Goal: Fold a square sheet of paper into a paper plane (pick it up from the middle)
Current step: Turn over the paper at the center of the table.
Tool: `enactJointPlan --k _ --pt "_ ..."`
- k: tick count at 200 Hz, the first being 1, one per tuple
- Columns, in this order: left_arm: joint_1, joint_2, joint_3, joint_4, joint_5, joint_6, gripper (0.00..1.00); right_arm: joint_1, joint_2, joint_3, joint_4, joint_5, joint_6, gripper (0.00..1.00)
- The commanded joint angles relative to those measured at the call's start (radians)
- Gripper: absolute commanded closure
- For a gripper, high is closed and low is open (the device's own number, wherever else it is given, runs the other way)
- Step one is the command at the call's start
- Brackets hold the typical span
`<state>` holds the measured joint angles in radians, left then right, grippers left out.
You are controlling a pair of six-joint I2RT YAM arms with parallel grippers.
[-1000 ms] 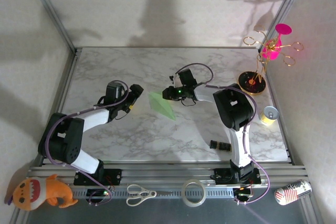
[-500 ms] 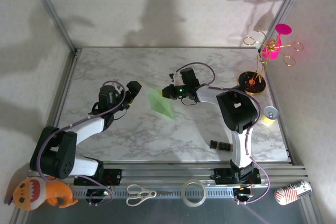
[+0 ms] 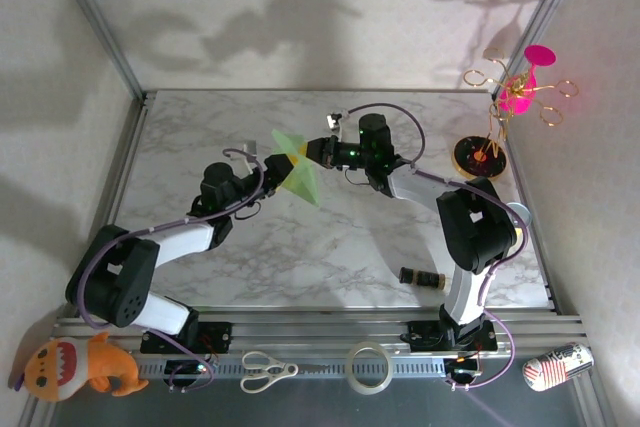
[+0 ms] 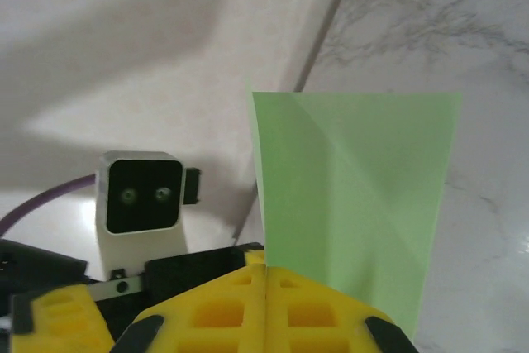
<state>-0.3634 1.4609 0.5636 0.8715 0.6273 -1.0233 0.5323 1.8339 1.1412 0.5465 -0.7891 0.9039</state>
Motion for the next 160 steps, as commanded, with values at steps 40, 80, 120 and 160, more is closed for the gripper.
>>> enactJointPlan --k 40,80,120,160 --pt "-0.020 0.055 0.062 0.151 0.067 0.030 0.42 -0.006 -0.045 -0.049 0.181 -0.087 0.197 0.97" --pt "-0.020 0.070 0.064 0.185 0.094 0.037 0.46 -0.008 -0.051 -0.048 0.198 -0.099 0.223 0.97" --pt "-0.020 0.066 0.040 0.276 0.112 0.040 0.54 -0.018 -0.049 -0.063 0.261 -0.098 0.278 0.96" --pt "-0.020 0.079 0.036 0.310 0.102 0.044 0.65 -0.024 -0.043 -0.054 0.271 -0.103 0.289 0.95"
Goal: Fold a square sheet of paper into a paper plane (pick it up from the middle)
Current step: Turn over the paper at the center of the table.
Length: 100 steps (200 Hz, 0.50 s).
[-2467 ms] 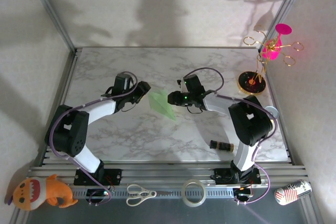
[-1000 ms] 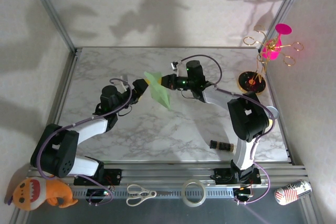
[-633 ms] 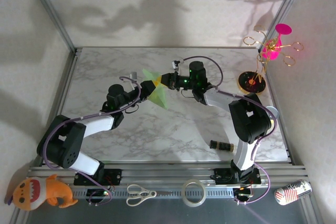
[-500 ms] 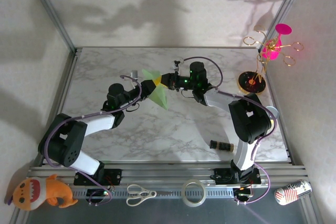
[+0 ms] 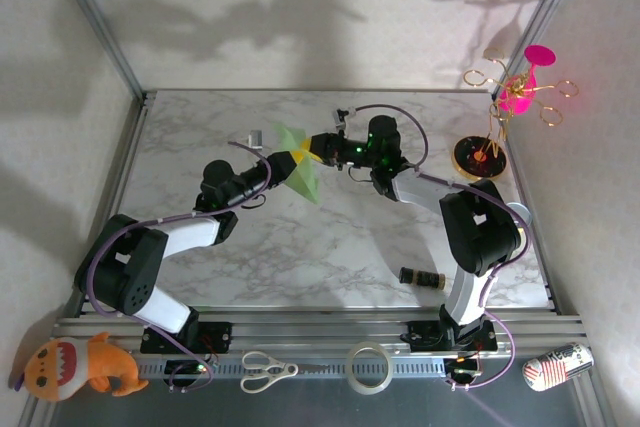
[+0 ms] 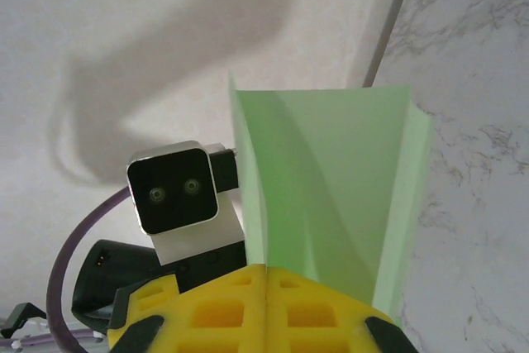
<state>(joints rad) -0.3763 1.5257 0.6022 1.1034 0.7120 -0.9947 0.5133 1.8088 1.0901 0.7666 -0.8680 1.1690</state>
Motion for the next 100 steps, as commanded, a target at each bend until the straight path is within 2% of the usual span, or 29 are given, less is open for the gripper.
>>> enactJointPlan --k 1,43,70,80,100 --pt "-0.006 0.015 -0.002 0.080 0.017 0.015 0.65 -0.005 -0.017 -0.002 0.051 -0.024 0.024 0.95" --pt "-0.007 0.039 0.030 0.088 0.006 0.001 0.75 -0.011 -0.026 -0.010 0.072 -0.034 0.040 0.92" --pt "-0.006 0.042 0.037 0.087 -0.006 0.004 0.85 -0.019 -0.039 -0.014 0.058 -0.029 0.026 0.89" --pt "-0.004 0.042 0.039 0.083 -0.010 0.005 0.90 -0.023 -0.049 -0.014 0.025 -0.018 0.003 0.85" --pt "0.003 0.031 0.049 0.023 -0.024 0.040 0.95 -0.043 -0.088 -0.021 -0.099 0.041 -0.094 0.70"
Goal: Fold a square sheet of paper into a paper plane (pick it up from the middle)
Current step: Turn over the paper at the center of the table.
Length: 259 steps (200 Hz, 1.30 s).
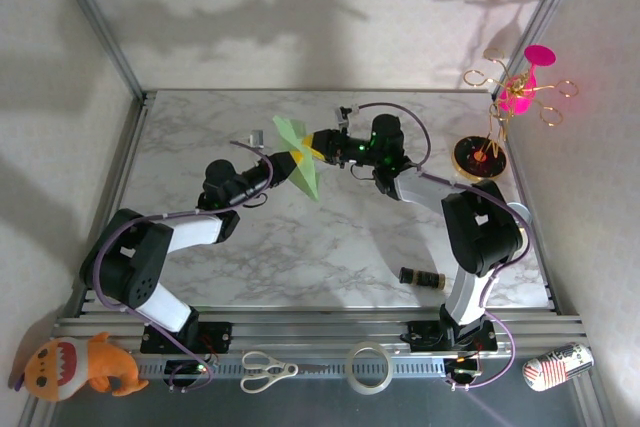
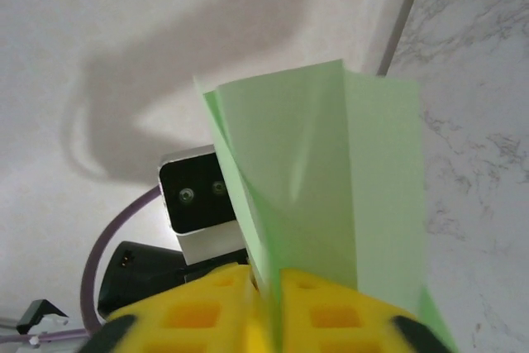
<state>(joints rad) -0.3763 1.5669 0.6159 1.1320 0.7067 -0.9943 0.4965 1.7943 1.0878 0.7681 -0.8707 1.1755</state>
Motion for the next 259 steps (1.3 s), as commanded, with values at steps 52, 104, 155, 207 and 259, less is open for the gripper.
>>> enactJointPlan --k 52,104,155,207,259 --pt "0.010 -0.106 0.124 -0.500 -0.129 0.339 0.96 -0.079 -0.227 -0.024 -0.532 0.438 -0.447 0.46" --pt "-0.053 -0.115 0.378 -1.172 -0.555 0.716 0.94 -0.081 -0.347 -0.089 -0.632 0.749 -0.568 0.40" --pt "-0.142 0.093 0.629 -1.541 -1.120 0.809 0.93 -0.081 -0.403 -0.113 -0.684 0.894 -0.627 0.29" --pt "-0.212 0.364 0.797 -1.701 -1.411 0.817 0.94 -0.082 -0.432 -0.141 -0.712 0.971 -0.640 0.22" --pt "-0.254 0.557 0.911 -1.733 -1.447 0.781 0.92 -0.083 -0.420 -0.136 -0.737 0.982 -0.637 0.22"
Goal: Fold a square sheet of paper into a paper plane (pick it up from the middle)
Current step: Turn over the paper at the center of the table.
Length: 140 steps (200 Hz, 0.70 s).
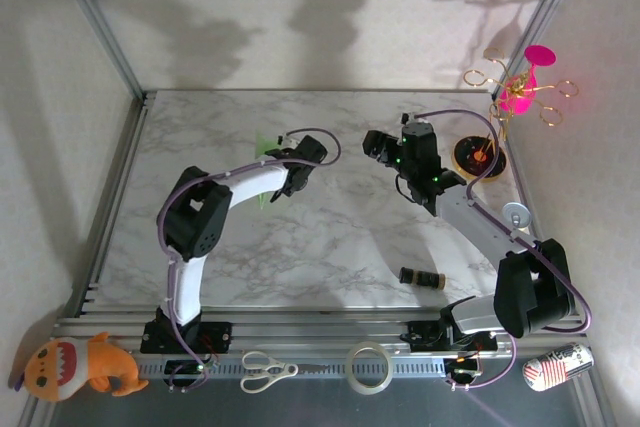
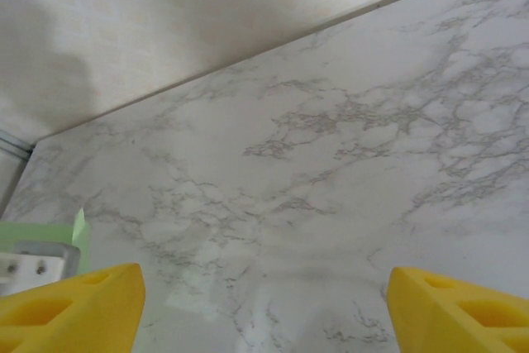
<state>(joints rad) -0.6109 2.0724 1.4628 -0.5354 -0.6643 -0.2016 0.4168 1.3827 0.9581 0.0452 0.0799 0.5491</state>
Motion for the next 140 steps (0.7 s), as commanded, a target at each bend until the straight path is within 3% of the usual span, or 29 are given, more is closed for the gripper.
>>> enactJointPlan --k 1,29,68,106,140 --pt "-0.020 0.055 0.065 -0.066 -0.076 -0.013 0.92 -0.003 -0.008 -0.006 -0.014 0.031 -0.010 0.22" --pt "-0.039 0.115 0.114 -0.072 -0.053 -0.058 0.82 -0.007 0.000 -0.002 -0.022 0.040 0.003 0.23" --pt "-0.057 0.114 0.134 -0.046 0.087 -0.127 0.70 -0.015 0.004 0.002 -0.025 0.041 0.016 0.23" --pt "-0.073 0.074 0.120 0.025 0.267 -0.196 0.67 -0.021 0.017 0.009 -0.025 0.029 0.028 0.23" --pt "-0.100 0.038 0.096 0.048 0.356 -0.240 0.65 -0.027 0.016 0.013 -0.040 0.033 0.039 0.23"
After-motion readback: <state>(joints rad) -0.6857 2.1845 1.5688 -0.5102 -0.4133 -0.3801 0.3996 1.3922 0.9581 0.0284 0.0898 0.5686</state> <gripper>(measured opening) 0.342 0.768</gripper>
